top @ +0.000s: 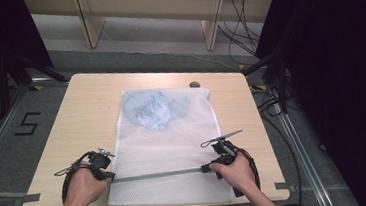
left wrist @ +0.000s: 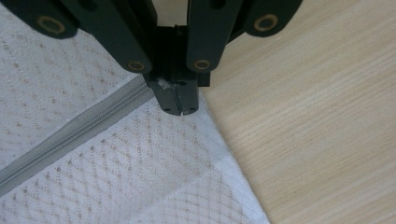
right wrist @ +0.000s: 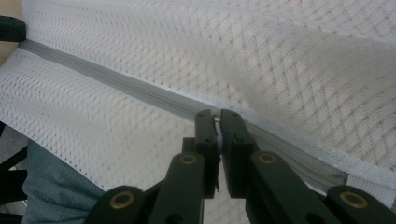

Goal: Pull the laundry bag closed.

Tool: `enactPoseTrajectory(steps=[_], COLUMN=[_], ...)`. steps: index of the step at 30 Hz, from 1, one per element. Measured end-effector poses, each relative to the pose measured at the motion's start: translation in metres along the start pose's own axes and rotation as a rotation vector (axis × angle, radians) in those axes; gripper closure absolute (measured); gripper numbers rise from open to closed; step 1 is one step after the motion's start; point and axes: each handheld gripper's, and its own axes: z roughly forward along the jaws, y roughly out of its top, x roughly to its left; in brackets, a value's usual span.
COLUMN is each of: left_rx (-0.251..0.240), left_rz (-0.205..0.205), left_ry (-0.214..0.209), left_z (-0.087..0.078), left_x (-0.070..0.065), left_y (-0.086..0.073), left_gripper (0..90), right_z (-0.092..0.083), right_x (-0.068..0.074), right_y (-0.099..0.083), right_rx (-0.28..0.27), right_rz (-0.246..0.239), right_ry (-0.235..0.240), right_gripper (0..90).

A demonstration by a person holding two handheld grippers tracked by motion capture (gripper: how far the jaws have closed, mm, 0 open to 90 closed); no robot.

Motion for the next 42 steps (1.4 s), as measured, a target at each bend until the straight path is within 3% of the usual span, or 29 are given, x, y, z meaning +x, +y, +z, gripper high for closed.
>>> enactPoseTrajectory(steps=[1, 3, 4, 6, 7, 10, 11, 12, 13, 16, 32, 35, 36, 39, 40, 42], left_rx=[0.001, 0.000, 0.001, 0.003, 0.003, 0.002, 0.002, 0.002, 0.002, 0.002, 0.003, 0.007, 0.005, 0.006, 0.001, 0.001], left_rz=[0.001, -0.002, -0.003, -0.002, -0.002, -0.003, -0.002, -0.003, -0.002, -0.002, -0.003, -0.003, -0.004, -0.002, -0.003, -0.005], left_ry=[0.000, 0.000, 0.000, -0.003, -0.002, -0.001, -0.001, -0.001, -0.002, -0.003, -0.006, -0.009, -0.009, -0.010, -0.006, -0.008], left_z=[0.000, 0.000, 0.000, 0.000, 0.000, 0.000, 0.000, 0.000, 0.000, 0.000, 0.000, 0.000, 0.000, 0.000, 0.000, 0.000], left_x=[0.000, 0.000, 0.000, 0.001, 0.001, 0.000, 0.000, 0.000, 0.001, 0.001, 0.001, 0.001, 0.001, 0.001, 0.001, 0.001], left_y=[0.000, 0.000, 0.000, 0.000, 0.000, 0.000, 0.000, 0.000, 0.000, 0.000, 0.000, 0.000, 0.000, 0.000, 0.000, 0.000], left_gripper=[90.0, 90.0, 90.0, 90.0, 90.0, 90.0, 90.0, 90.0, 90.0, 90.0, 90.0, 90.0, 90.0, 90.0, 90.0, 90.0], right_z=[0.000, -0.002, -0.002, -0.003, -0.008, -0.008, -0.008, -0.009, -0.009, -0.010, -0.015, -0.015, -0.013, -0.014, -0.015, -0.015], right_x=[-0.001, 0.000, -0.002, -0.002, 0.004, 0.004, 0.006, 0.005, 0.002, 0.000, -0.005, -0.006, -0.010, -0.010, -0.008, -0.008], right_y=[0.000, 0.000, 0.000, -0.001, -0.001, -0.001, -0.001, -0.001, -0.001, -0.002, -0.001, -0.002, -0.002, -0.002, -0.002, -0.002], right_rx=[-0.003, 0.027, 0.007, -0.005, 0.055, 0.052, 0.056, 0.059, 0.050, 0.040, 0.044, 0.043, 0.012, 0.024, 0.044, 0.043], right_rz=[-0.002, 0.040, 0.015, 0.012, 0.106, 0.121, 0.151, 0.146, 0.107, 0.101, 0.128, 0.118, 0.070, 0.087, 0.120, 0.119], right_ry=[0.006, 0.003, 0.016, 0.003, 0.018, 0.014, 0.021, 0.014, 0.004, -0.007, -0.004, -0.013, -0.009, -0.025, -0.007, -0.016], right_gripper=[87.0, 87.0, 86.9, 86.9, 86.9, 87.0, 87.0, 87.0, 87.0, 87.0, 86.9, 86.9, 86.9, 86.9, 86.9, 86.9])
